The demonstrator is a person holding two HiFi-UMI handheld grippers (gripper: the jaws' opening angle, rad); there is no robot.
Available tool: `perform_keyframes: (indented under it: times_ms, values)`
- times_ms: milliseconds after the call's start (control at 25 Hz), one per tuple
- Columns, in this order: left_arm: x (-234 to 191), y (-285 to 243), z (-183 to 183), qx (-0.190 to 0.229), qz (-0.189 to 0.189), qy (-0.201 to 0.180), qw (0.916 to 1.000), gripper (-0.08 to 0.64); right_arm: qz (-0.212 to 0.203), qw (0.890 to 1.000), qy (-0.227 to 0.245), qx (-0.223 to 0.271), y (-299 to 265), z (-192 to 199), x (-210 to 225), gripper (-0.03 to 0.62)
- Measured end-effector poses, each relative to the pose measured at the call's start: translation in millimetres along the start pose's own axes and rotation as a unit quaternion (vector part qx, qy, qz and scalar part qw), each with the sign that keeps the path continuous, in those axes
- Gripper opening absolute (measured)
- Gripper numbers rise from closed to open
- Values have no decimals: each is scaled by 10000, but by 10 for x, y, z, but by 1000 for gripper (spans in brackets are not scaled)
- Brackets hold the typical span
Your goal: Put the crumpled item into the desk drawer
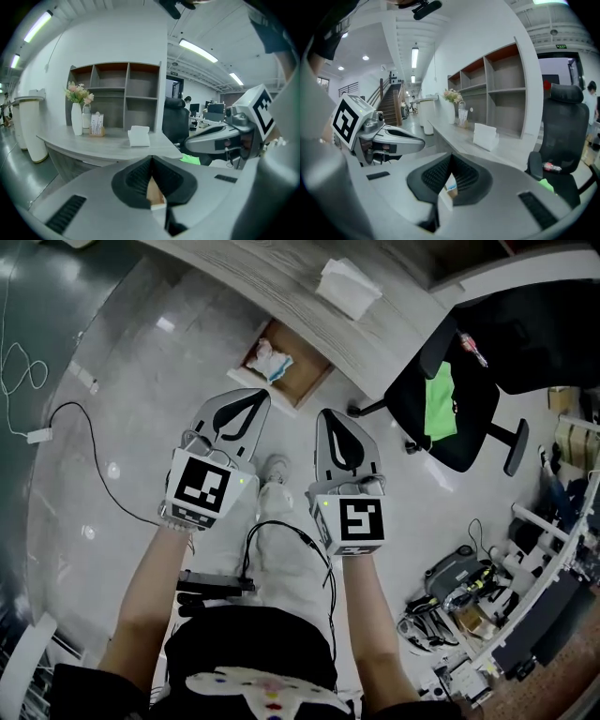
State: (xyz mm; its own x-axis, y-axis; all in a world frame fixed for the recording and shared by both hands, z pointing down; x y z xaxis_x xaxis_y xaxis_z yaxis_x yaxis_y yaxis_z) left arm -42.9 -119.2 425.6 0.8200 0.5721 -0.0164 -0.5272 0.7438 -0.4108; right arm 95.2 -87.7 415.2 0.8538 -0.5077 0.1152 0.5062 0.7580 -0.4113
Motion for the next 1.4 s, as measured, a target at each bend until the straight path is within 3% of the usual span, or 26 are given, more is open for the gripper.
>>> perform_keyframes:
  times_ms: [640,1000,1400]
  values:
    - [97,675,-964,551,-12,-298,9980,12,173,9966,480,652,556,-878,-137,5]
    - [157,972,-1269,940,27,-505,9943,12,179,9948,608,800,851,-1079,-259,5]
    - [153,1198,-1450,1152,-93,-412,9924,12,169,9921,787,964,1055,-1237,-350,5]
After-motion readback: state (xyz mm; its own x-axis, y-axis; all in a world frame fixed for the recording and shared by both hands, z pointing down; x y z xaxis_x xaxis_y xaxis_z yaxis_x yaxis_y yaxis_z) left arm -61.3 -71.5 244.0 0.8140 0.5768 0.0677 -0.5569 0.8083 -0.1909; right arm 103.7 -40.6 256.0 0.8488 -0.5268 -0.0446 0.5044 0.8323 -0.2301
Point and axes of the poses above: the fingertips, and each gripper's own axes: y backward along the fingers, x to its right, z out of its underside, the point moved 5 cm from there along y, backward along the fingers, and after that the axes turned 9 degrees about -z, right-handed, at the moved point
